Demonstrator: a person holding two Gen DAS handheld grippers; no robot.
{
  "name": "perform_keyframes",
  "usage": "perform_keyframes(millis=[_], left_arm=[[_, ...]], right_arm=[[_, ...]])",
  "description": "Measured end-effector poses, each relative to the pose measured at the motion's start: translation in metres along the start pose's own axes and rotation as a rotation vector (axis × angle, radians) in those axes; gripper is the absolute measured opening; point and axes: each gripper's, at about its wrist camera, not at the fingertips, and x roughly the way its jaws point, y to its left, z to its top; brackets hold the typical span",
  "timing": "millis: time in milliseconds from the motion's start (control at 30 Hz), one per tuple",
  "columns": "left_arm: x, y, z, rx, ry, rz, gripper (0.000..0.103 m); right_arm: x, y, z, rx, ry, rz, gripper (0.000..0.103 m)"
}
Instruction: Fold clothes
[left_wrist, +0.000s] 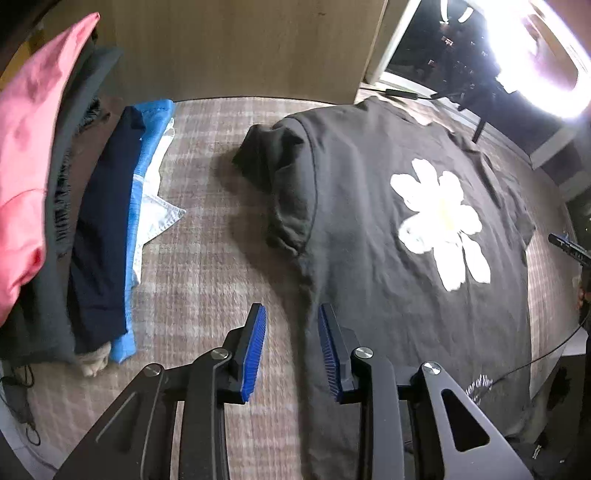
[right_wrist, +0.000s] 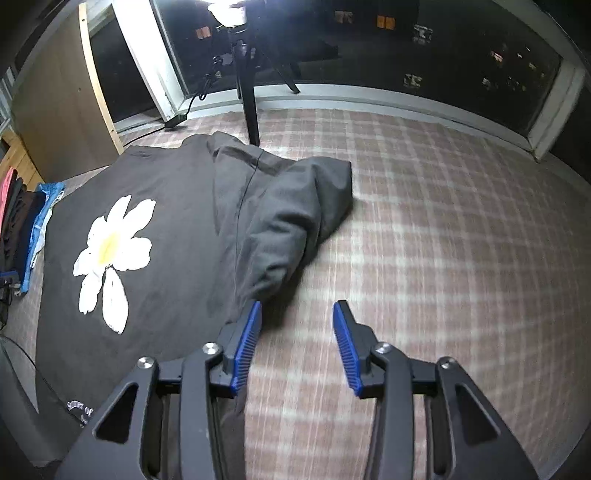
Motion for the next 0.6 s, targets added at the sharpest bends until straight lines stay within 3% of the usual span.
perform_keyframes(millis=[133, 300, 600], left_arm=[[0.014, 0.012, 0.013, -0.01, -0.017, -0.002, 0.028], [0.043, 0.021, 0.026, 0.023, 0.002, 0.033, 0.031], [0.092, 0.035, 0.075, 0.056, 0.013, 0.111, 0.031]], right_arm=[[0.012, -0.018, 0.004, 0.034, -0.005, -0.003, 0.055], [0.03, -0.046, 0.008, 0.065, 0.013, -0.031, 0.055], [0.085, -0.066, 0.035, 0.11, 0.027, 0.042, 0.055]])
